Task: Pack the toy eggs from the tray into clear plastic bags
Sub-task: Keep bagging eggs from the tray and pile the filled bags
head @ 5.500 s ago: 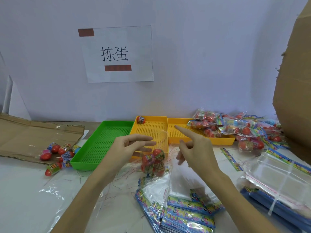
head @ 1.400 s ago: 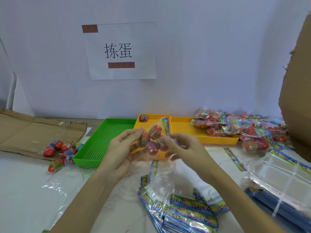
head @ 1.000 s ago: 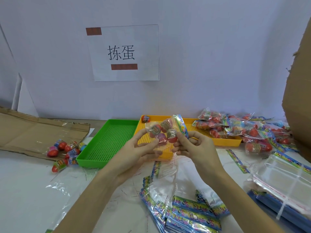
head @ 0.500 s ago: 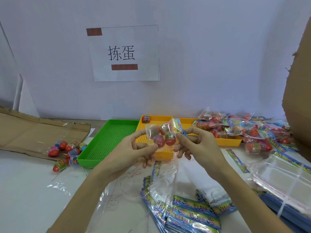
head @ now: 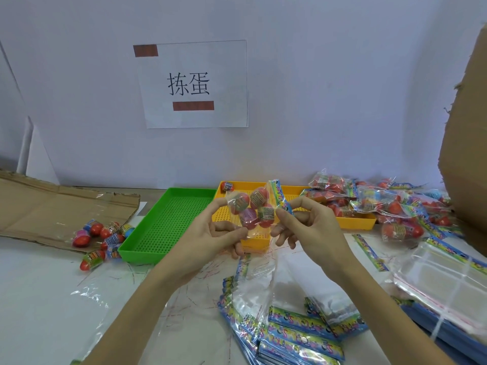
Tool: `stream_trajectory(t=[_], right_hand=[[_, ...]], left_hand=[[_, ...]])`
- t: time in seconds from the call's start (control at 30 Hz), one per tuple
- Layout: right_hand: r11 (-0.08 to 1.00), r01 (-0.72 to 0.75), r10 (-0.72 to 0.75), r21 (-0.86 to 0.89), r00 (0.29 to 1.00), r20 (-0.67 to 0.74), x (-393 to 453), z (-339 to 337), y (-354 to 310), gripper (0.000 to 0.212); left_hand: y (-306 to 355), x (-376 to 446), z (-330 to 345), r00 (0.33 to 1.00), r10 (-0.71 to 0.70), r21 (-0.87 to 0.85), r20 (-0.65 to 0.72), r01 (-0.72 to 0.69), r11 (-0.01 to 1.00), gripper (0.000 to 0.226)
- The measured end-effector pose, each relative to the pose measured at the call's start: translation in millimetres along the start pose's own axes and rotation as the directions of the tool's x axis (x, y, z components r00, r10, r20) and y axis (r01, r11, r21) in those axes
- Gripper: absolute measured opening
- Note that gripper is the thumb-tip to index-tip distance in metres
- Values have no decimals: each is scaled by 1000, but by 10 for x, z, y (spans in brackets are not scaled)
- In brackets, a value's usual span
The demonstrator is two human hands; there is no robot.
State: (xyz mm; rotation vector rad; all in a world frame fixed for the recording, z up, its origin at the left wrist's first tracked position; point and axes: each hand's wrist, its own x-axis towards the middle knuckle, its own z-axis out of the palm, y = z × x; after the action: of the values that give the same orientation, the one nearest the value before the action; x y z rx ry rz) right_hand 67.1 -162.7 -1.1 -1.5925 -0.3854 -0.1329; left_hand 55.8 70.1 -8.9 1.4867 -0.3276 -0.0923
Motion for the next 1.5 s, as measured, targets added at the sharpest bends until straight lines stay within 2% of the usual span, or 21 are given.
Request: stream_trajectory(t=[0.13,0.2,0.27,0.33,0.4,0.47,0.5,0.53,0.6,0.63,0.7,0.77,0.8,0.87,0.93,1.07,1.13,1.2,1.3,1.4,1.5], right_hand=[[998,-61,59,-13,995,-76,-11,26,54,18],[985,-170,169,5,974,-149,-6,33,52,35],[936,-337,346,100,934,-88,12,15,12,62],[838,-489,478,244,872,107,15,3,-51,82],[791,-526,472,312,849,236,-5,11,-81,80],[816,-473,414,332,879,236,-28,42,-74,62],[827,-439,386,352,898,212,-37,50,-66,54],[828,-410,366,381,912,185,-46,54,-57,48],[821,-374,350,431,927,138,-52,36,-38,44],[824,-364,346,434,930,123,-48,27,-38,44],[836,-352,338,421,935,109,-44,22,-44,42],[851,-339,321,400,940,114,-44,32,-32,42],[857,-339,313,387,941,132,-43,37,-26,42],[870,-341,299,355,939,169,-42,40,-11,41],[892,-326,285,314,943,171,-41,43,-3,39],[923,-281,255,262,958,130,-32,-8,-6,36],[921,-241,235,305,970,59,1,-111,-39,35],[897,-165,209,409,976,-66,48,-256,-98,39],[840,-88,238,536,946,-218,89,-484,-111,68],[860,-182,304,476,933,-194,82,-562,-39,48],[883,-253,329,395,934,-139,76,-518,14,26]], left_hand=[[-9,-14,73,985,171,144,-16,-167,975,57],[-54,-5,77,939,342,403,-41,-298,865,61],[-99,-1,62,861,508,677,11,-381,630,66],[-121,-11,60,771,617,837,160,-438,329,68],[-130,-20,66,686,641,872,343,-486,54,67],[-130,-16,66,638,609,848,471,-518,-113,61],[-133,-16,78,633,606,843,482,-523,-124,58],[-131,-22,100,656,617,847,435,-530,-34,56],[-126,-27,150,761,614,797,210,-497,343,58],[-127,-24,171,822,562,726,93,-442,526,56],[-109,-7,228,908,403,553,-114,-279,785,44],[-88,6,279,944,213,301,-254,-132,944,32],[-80,7,297,949,128,161,-287,-84,983,33],[-79,2,311,951,46,-9,-305,-51,999,37],[-78,0,295,942,68,-1,-329,-72,997,40],[-84,-4,282,926,222,272,-304,-139,952,38],[-120,-23,305,910,336,526,-243,-167,834,40],[-155,-53,350,887,444,728,-126,-221,649,43],[-197,-112,509,884,426,779,193,-402,482,37],[-277,-182,701,827,268,705,494,-561,434,42],[-371,-209,813,770,136,684,623,-620,384,51]])
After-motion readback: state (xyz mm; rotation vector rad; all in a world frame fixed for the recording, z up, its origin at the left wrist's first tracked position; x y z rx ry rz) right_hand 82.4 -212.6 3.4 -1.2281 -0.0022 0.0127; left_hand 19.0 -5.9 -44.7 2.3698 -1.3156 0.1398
